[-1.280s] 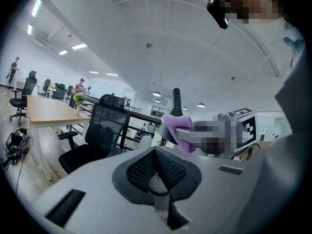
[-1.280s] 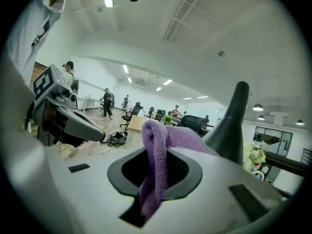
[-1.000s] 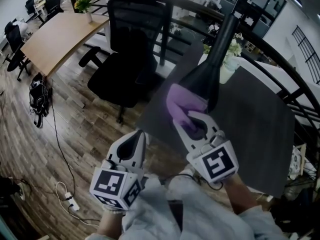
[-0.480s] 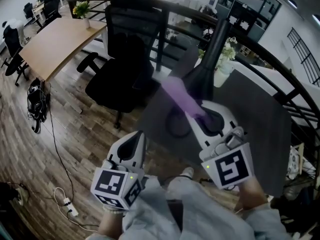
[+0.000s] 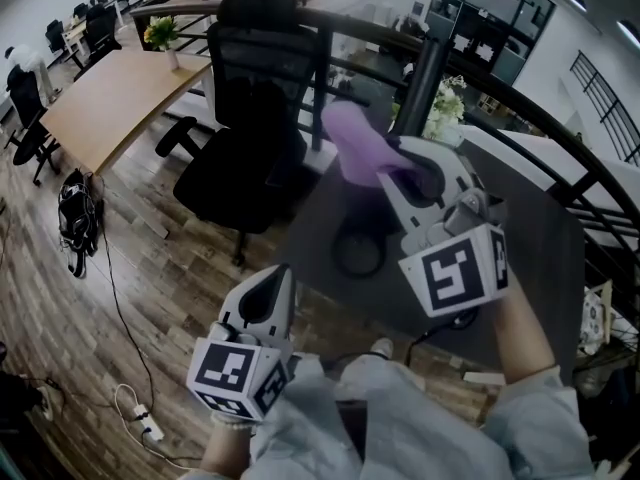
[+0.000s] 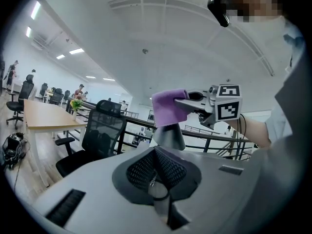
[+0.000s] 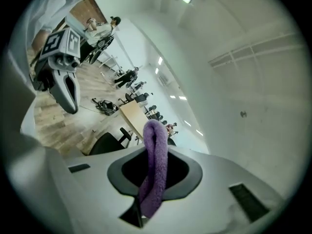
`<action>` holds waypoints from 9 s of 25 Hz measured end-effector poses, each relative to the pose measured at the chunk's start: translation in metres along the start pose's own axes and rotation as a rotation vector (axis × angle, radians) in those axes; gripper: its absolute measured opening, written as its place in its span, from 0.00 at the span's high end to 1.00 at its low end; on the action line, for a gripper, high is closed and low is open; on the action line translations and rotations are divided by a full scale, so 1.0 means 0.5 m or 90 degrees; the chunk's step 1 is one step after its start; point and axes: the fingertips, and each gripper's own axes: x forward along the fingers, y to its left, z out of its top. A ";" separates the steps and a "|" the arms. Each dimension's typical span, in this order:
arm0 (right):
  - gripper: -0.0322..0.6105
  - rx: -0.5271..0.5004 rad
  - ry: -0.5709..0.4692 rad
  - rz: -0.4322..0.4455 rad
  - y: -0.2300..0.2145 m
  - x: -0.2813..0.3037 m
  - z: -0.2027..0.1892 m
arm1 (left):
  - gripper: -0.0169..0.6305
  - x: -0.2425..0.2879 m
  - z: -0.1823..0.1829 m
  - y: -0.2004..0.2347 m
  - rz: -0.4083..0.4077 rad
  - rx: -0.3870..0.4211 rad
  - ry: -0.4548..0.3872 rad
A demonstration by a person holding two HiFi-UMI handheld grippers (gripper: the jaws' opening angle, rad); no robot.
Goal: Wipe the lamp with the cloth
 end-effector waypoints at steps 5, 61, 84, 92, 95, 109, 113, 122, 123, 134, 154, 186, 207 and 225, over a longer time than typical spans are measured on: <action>0.87 -0.133 0.022 -0.022 -0.034 0.053 0.006 | 0.97 -0.011 -0.009 -0.004 0.002 -0.005 0.001; 0.87 0.140 0.091 0.010 0.115 -0.173 -0.179 | 0.97 0.111 -0.013 -0.077 -0.034 0.005 0.021; 0.87 0.479 0.003 -0.211 -0.248 -0.064 -0.284 | 0.97 0.144 0.019 -0.084 0.014 -0.010 0.019; 0.87 0.363 -0.021 -0.199 -0.240 -0.023 -0.194 | 0.97 0.142 0.014 -0.078 0.011 -0.013 0.006; 0.87 0.328 -0.027 -0.186 -0.219 -0.016 -0.172 | 0.97 0.138 0.015 -0.078 0.012 -0.014 0.005; 0.87 0.139 0.015 -0.078 -0.068 -0.008 -0.107 | 0.97 0.112 0.021 -0.084 0.003 -0.010 0.007; 0.87 0.099 0.017 -0.017 -0.004 -0.005 -0.095 | 0.97 0.110 0.016 -0.081 -0.006 -0.011 -0.018; 0.87 0.052 0.019 0.120 0.125 -0.029 -0.083 | 0.97 0.092 0.022 -0.075 0.003 -0.014 -0.011; 0.87 0.049 0.020 0.135 0.139 -0.032 -0.086 | 0.97 0.093 0.019 -0.074 0.001 -0.014 -0.013; 0.87 0.103 0.023 0.206 0.183 -0.116 -0.100 | 0.97 0.108 0.021 -0.083 -0.020 -0.005 -0.018; 0.87 0.138 0.083 -0.250 -0.256 -0.109 -0.145 | 0.97 0.126 0.064 -0.136 -0.064 0.037 -0.028; 0.87 -0.104 0.014 0.163 0.215 -0.014 -0.079 | 0.97 0.078 0.015 -0.087 0.007 0.009 0.004; 0.87 0.072 0.146 0.180 0.246 -0.187 -0.254 | 0.97 0.130 0.021 -0.111 -0.031 -0.003 0.000; 0.87 0.507 0.222 -0.012 0.221 -0.247 -0.339 | 0.97 0.112 0.007 -0.086 -0.037 -0.010 0.002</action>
